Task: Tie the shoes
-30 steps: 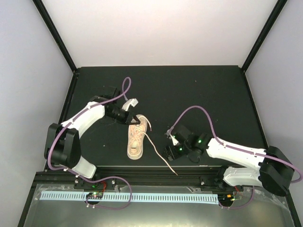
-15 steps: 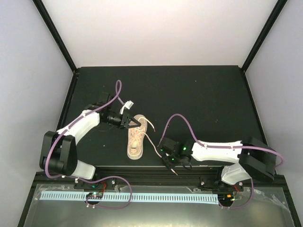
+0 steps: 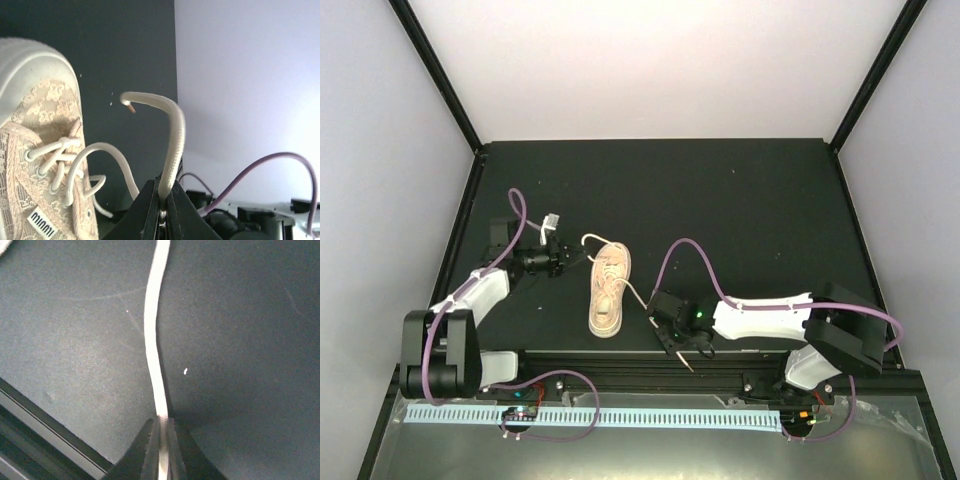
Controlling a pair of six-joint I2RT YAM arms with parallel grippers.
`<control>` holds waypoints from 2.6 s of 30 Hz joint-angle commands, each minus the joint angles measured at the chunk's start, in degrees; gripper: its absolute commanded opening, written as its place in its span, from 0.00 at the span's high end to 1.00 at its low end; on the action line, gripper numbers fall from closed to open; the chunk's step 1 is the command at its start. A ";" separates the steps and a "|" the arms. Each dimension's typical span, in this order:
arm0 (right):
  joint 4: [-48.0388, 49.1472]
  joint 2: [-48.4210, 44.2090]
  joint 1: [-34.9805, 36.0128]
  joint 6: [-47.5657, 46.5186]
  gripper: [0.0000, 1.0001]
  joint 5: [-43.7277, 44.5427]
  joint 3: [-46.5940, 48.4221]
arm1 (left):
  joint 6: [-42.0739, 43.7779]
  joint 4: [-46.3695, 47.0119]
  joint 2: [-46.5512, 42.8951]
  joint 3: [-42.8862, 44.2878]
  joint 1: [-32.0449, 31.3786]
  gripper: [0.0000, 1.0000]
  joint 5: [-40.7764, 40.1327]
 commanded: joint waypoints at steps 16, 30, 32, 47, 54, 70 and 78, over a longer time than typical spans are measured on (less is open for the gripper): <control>-9.15 -17.37 -3.45 -2.57 0.98 11.99 6.90 | 31.08 -26.71 -3.37 17.19 -10.06 0.87 -12.35; 2.69 -18.31 -16.02 -11.16 0.98 3.91 10.50 | 13.33 -9.98 -8.74 4.91 -13.51 0.49 -31.06; 1.61 -15.89 -16.29 -10.72 0.98 5.75 10.33 | 10.63 -6.47 -9.98 1.81 -13.56 0.45 -33.18; 6.04 -12.95 -20.65 -7.68 0.98 7.61 4.28 | 9.41 -1.59 -4.00 -4.43 -13.73 0.30 -31.19; 6.44 -12.31 -21.00 -8.69 0.98 7.01 6.07 | 11.68 -3.65 -3.72 -7.97 -14.62 0.23 -31.11; 1.41 -23.58 -21.04 -8.13 0.98 8.66 1.50 | 4.86 6.29 7.60 -3.86 -31.08 0.38 -33.92; -0.03 -22.75 -22.48 -5.13 0.98 9.73 -2.78 | -0.55 9.25 2.32 -4.78 -34.84 0.30 -37.22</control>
